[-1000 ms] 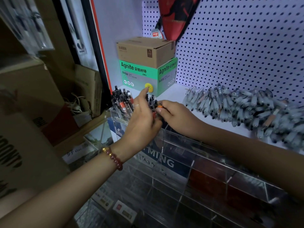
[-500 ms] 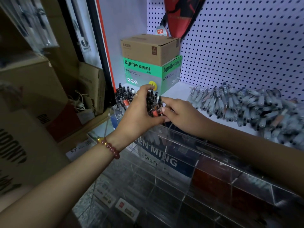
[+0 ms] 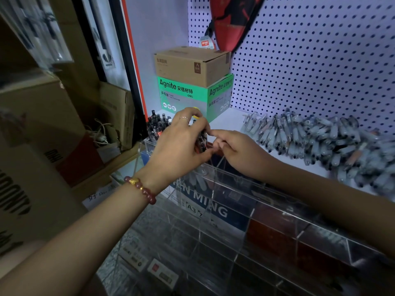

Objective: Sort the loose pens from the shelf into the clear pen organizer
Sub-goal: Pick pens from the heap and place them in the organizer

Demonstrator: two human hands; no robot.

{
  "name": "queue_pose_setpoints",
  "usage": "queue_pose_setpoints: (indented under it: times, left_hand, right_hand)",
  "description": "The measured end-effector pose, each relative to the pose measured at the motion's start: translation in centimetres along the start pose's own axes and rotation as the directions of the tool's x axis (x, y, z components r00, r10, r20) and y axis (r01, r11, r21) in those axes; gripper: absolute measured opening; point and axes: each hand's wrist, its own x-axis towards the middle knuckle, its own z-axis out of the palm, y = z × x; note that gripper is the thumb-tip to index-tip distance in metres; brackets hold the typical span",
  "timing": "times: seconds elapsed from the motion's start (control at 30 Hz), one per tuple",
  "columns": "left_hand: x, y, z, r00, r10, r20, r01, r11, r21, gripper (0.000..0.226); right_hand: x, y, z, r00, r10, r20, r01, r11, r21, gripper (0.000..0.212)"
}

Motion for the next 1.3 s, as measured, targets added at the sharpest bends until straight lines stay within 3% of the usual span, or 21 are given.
queue_pose_setpoints:
  times: [0.07, 0.3, 0.5, 0.63, 0.7, 0.8, 0.87, 0.93, 1.0, 1.1, 1.17, 1.3]
  left_hand:
    - [0.0, 0.0, 0.0, 0.999, 0.032, 0.006, -0.032, 0.998, 0.056, 0.041]
    - [0.4, 0.2, -0.5, 0.999, 0.003, 0.042, -0.003, 1.000, -0.006, 0.048]
    - [1.6, 0.6, -0.7, 1.000, 0.000, 0.019, 0.003, 0.988, -0.157, 0.037]
    - [3.0, 0.8, -1.1, 0.999, -0.039, -0.016, 0.034, 0.961, -0.276, 0.032]
    - [3.7, 0.9, -1.2, 0.998, -0.055, -0.019, 0.046, 0.943, -0.330, 0.017]
    - [4.3, 1.1, -1.4, 0.998, -0.054, -0.038, 0.037, 0.934, -0.357, 0.006]
    - [4.5, 1.0, -1.3, 0.998, -0.047, -0.038, 0.030, 0.932, -0.361, 0.007]
    - [4.7, 0.8, -1.2, 0.998, -0.054, -0.040, 0.036, 0.929, -0.369, 0.009]
    - [4.8, 0.4, -1.2, 0.996, -0.068, -0.049, 0.045, 0.930, -0.366, 0.010]
    - [4.8, 0.2, -1.1, 0.993, -0.101, -0.060, 0.072, 0.926, -0.370, 0.020]
    - [4.8, 0.1, -1.2, 0.991, -0.116, -0.060, 0.086, 0.924, -0.373, 0.023]
    - [4.9, 0.1, -1.2, 0.990, -0.131, -0.060, 0.098, 0.916, -0.388, 0.018]
  right_hand:
    - [-0.4, 0.4, -0.3, 1.000, 0.022, -0.021, -0.022, 0.999, 0.030, 0.043]
    - [-1.2, 1.5, -1.5, 0.984, 0.048, -0.173, -0.023, 0.989, 0.143, 0.035]
    - [-0.2, 4.3, -3.5, 0.949, 0.237, -0.209, -0.202, 0.964, 0.173, 0.036]
    - [2.2, 7.4, -5.4, 0.910, 0.388, -0.144, -0.363, 0.915, 0.174, 0.030]
    - [3.5, 8.6, -5.8, 0.916, 0.400, -0.045, -0.399, 0.917, 0.032, 0.032]
    - [5.7, 9.7, -5.7, 0.930, 0.356, 0.095, -0.318, 0.905, -0.282, 0.039]
    - [6.9, 10.2, -5.4, 0.935, 0.317, 0.161, -0.189, 0.827, -0.529, 0.041]
    - [7.7, 10.7, -4.9, 0.915, 0.325, 0.238, -0.088, 0.739, -0.668, 0.044]
    - [8.4, 10.9, -4.3, 0.893, 0.362, 0.268, -0.096, 0.734, -0.672, 0.041]
    - [9.1, 10.9, -4.0, 0.890, 0.342, 0.301, -0.088, 0.778, -0.622, 0.016]
    - [9.2, 11.1, -4.1, 0.889, 0.314, 0.334, -0.075, 0.819, -0.569, 0.014]
    - [8.6, 11.3, -4.2, 0.967, 0.066, 0.246, 0.089, 0.819, -0.568, 0.016]
